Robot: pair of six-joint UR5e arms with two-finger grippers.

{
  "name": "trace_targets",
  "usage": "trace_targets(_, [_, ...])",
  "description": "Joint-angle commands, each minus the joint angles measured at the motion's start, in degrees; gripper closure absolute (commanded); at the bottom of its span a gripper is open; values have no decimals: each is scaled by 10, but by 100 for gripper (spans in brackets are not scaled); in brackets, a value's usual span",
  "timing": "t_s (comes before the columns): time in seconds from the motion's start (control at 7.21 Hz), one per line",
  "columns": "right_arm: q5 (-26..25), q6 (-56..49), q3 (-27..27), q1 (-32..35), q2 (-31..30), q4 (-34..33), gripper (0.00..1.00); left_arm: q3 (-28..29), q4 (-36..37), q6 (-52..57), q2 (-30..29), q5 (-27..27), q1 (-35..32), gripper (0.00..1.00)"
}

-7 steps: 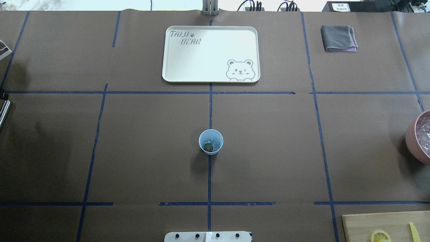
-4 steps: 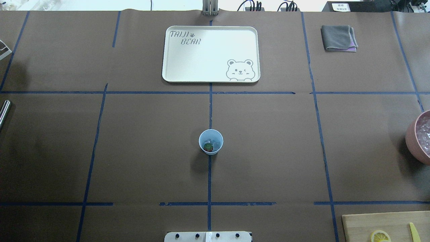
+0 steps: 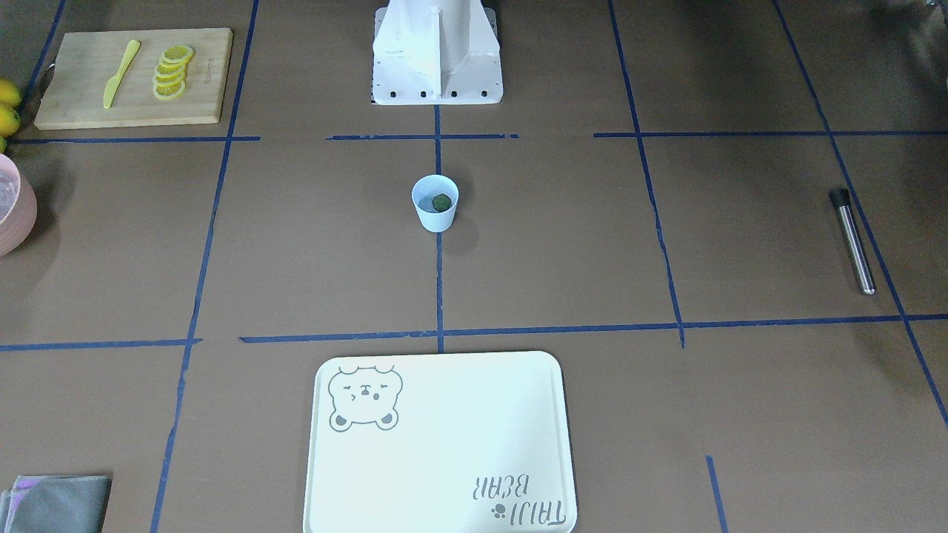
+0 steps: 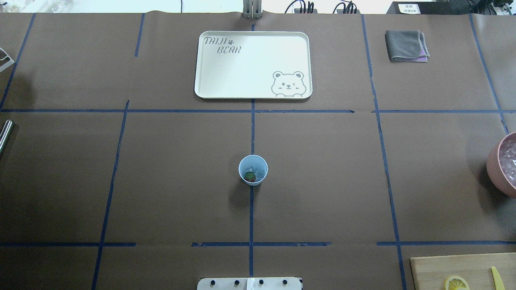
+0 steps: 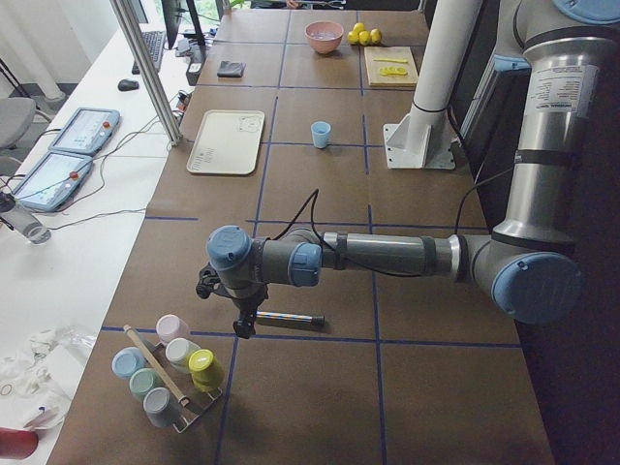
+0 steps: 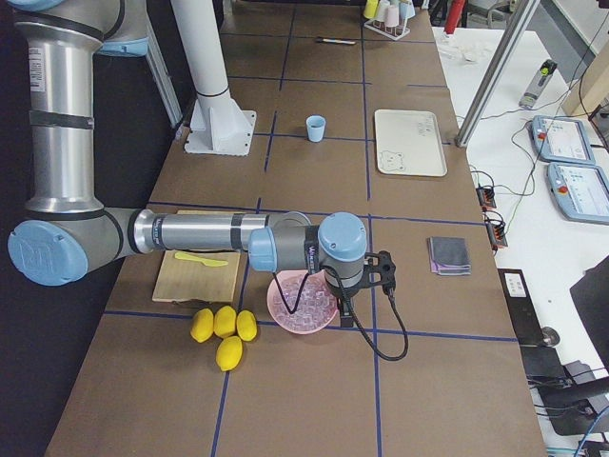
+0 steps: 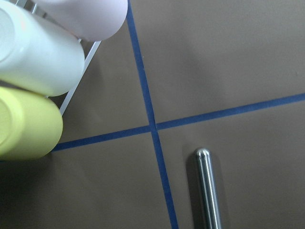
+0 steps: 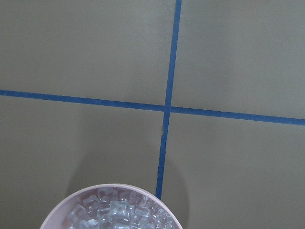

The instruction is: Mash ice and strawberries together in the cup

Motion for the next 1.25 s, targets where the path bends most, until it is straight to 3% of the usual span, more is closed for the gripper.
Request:
trace_targets(0.0, [2, 0, -8, 0, 0, -1, 1, -9, 10, 8, 19, -13, -32, 0])
trace_targets(0.55, [2, 0, -9, 0, 0, 3, 1, -58, 10, 7, 41, -9, -61, 0])
trace_targets(1.11, [4, 0, -8, 0, -1, 5, 1, -60, 10, 7, 48, -8, -60, 0])
